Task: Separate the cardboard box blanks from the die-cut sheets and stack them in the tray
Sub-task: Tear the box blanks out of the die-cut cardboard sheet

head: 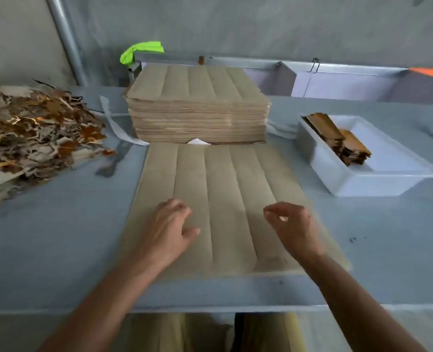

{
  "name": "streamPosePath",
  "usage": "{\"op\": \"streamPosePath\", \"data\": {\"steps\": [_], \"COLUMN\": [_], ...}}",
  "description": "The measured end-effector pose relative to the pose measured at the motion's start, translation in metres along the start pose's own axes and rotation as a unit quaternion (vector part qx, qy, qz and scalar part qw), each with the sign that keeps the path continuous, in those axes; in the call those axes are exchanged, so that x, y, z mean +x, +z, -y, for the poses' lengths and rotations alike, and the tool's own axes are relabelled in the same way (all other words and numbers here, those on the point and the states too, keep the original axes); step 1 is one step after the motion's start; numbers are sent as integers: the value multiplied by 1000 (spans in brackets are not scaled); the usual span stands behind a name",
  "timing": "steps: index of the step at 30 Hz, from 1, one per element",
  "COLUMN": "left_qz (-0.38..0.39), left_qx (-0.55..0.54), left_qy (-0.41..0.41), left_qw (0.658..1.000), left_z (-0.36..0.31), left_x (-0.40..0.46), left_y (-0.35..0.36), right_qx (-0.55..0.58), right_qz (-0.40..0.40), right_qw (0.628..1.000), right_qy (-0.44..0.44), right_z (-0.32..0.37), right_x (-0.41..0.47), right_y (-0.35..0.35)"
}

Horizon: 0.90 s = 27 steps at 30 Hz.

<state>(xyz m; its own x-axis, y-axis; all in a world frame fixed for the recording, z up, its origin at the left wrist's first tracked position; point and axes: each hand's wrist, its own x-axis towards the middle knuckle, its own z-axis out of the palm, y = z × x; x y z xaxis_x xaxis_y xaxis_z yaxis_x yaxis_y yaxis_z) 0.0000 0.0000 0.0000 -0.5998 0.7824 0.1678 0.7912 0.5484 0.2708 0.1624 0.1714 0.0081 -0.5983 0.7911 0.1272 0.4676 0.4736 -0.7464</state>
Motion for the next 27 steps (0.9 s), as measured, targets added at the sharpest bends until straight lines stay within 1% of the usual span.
{"op": "streamPosePath", "data": {"steps": [2, 4, 6, 8, 11, 13, 17, 21, 25, 27], "left_qz": [52, 105, 140, 138, 124, 133, 155, 166, 184, 165], "left_qx": [0, 4, 15, 42, 71, 87, 84, 85, 110, 97], "left_qy": [31, 65, 100, 125, 130, 136, 125, 125, 130, 141], "left_qw": [998, 992, 985, 982, 981, 978, 976, 975, 968, 971], "left_z": [-9, -21, -34, -41, -42, -41, -45, -50, -58, -65], "left_x": [-13, -24, -24, -22, -18, -15, -14, -11, -6, -2], "left_y": [6, 14, 24, 32, 36, 35, 30, 28, 21, 15], "right_qx": [-59, -123, -206, -253, -212, -184, -100, 40, 134, 151], "right_qz": [-37, -49, -27, 0, 13, 13, -30, -64, -36, -13], "right_qw": [996, 985, 966, 951, 961, 968, 979, 975, 965, 963], "right_qy": [61, 114, 154, 180, 178, 170, 177, 208, 224, 223], "right_z": [-11, -28, -38, -42, -43, -41, -35, -37, -41, -37], "right_x": [-13, -23, -29, -30, -24, -21, -15, -6, 7, 16], "right_y": [-19, -34, -39, -40, -42, -45, -57, -69, -86, -94]}}
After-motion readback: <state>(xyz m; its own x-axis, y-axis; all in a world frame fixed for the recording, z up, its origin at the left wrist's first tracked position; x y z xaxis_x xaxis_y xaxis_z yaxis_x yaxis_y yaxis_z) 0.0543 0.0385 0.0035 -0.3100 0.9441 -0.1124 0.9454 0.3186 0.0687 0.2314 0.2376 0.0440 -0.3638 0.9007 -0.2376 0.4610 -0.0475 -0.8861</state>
